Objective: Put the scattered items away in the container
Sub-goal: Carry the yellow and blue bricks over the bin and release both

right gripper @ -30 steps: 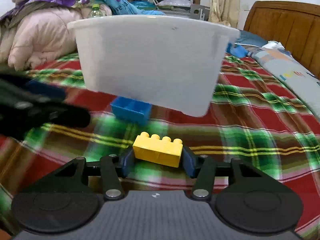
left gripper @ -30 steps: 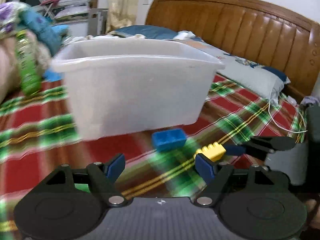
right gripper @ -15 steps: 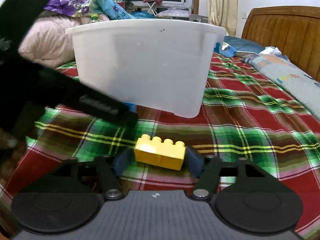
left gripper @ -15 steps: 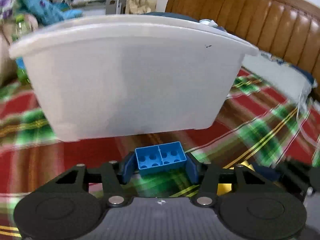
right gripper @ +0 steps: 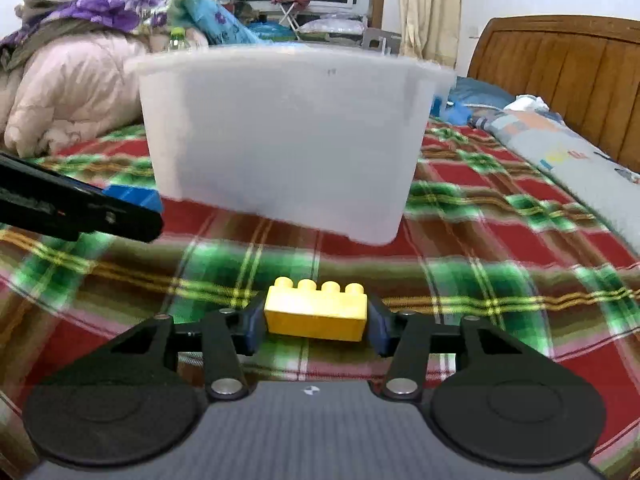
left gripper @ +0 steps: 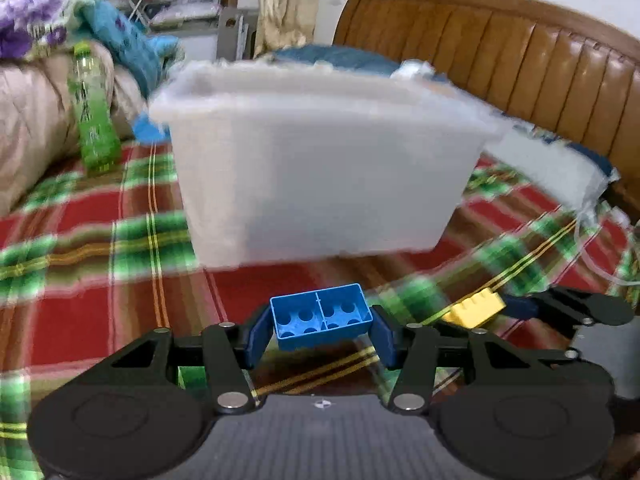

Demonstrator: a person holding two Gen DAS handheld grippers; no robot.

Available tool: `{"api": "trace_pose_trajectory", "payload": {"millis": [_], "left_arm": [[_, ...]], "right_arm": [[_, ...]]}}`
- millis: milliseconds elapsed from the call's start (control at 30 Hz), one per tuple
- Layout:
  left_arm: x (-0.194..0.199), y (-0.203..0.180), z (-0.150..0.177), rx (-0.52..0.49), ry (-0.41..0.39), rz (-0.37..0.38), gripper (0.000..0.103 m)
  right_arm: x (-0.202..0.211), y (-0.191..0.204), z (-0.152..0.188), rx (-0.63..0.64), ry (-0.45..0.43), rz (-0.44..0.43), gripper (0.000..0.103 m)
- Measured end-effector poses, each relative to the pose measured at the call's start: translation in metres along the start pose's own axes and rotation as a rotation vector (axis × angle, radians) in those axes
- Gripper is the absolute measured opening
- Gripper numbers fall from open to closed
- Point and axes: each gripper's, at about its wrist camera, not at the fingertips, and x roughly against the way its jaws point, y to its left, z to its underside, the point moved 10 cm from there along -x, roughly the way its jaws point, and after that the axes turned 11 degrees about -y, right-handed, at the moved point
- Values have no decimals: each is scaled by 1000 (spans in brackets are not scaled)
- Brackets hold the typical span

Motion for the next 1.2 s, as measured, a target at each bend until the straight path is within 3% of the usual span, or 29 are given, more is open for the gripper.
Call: {"api": "trace_pose_trajectory", "payload": {"millis": [300, 600, 833, 900, 1200], "left_arm": [[40, -20, -102, -23, -202, 72, 56], [27, -10, -165, -35, -275, 29, 56], [-5, 18, -167, -21, -226, -22, 56], [-22, 27, -162, 14, -184, -25, 56], [-86, 38, -138, -8, -56, -64, 56]], "right_arm": [[20, 4, -73, 1, -122, -29, 53], [22, 2, -174, 29, -250, -51, 53], [-12, -4, -192, 34, -226, -65, 53], [-24, -5, -187, 18, -191, -67, 53], [-79, -20, -158, 41, -40, -42, 53]]}}
